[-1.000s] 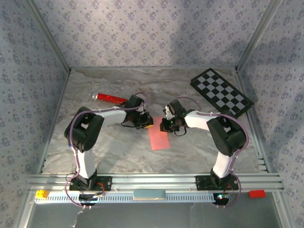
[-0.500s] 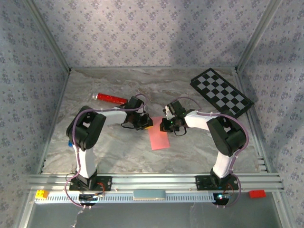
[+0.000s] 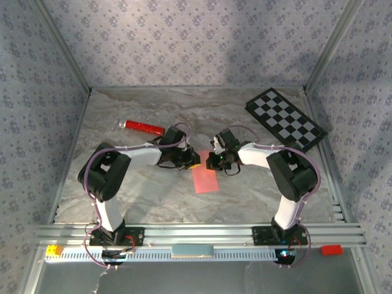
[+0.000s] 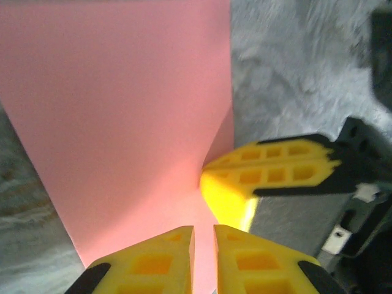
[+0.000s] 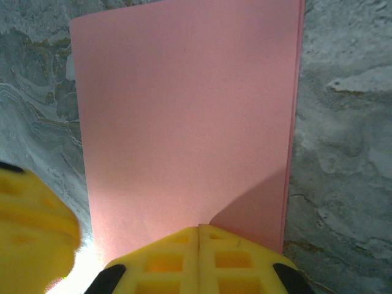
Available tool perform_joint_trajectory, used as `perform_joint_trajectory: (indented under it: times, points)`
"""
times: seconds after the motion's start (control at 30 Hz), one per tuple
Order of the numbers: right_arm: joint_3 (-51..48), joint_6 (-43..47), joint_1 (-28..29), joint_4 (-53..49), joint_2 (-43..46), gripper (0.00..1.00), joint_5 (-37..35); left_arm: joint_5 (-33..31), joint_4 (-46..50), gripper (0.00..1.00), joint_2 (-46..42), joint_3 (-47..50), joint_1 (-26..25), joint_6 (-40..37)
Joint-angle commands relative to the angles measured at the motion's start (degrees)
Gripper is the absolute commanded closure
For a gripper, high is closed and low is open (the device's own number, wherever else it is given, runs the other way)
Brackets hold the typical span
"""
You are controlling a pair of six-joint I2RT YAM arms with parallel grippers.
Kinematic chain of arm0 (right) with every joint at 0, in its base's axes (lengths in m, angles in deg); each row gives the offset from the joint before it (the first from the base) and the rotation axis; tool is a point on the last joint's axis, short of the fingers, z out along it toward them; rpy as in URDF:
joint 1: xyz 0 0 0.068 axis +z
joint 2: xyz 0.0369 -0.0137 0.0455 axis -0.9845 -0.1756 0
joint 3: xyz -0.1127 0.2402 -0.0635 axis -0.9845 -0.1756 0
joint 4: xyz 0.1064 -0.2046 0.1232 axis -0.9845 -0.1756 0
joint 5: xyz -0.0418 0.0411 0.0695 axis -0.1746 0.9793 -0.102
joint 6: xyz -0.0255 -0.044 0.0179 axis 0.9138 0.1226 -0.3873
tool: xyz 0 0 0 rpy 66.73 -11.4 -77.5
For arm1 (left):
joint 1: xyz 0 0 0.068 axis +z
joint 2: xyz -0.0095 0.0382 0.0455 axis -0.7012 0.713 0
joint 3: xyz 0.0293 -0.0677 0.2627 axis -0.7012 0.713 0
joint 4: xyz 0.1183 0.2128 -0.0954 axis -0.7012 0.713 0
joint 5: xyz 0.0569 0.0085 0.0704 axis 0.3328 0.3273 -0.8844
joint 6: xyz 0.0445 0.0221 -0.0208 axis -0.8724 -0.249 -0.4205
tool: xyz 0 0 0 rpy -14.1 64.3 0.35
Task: Fold a paper plane with a square sheet of paper (pick it up from the middle)
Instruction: First fold the square sheet of paper in half at the center of the table.
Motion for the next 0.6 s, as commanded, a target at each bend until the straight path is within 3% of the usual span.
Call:
perform_joint_trajectory:
  times: [0.0,0.27,0.57]
  points:
    - [-3.11,-0.46,0.32,-9.42,-3.56,1.0,-6.59,1.26,-2.64,0.85,0.3,2.89,-0.92,1.78]
    - [-3.06,-0.5,0.53,-9.8,-3.61,1.0,-6.65,-0.94,-3.29,0.85,0.67,7.89,-1.31,0.79]
    - [-2.77,-1.04,0.9,-9.79,-3.21,1.0,-6.94,-2.33,2.18,0.84,-7.37,5.7,-3.39,1.45]
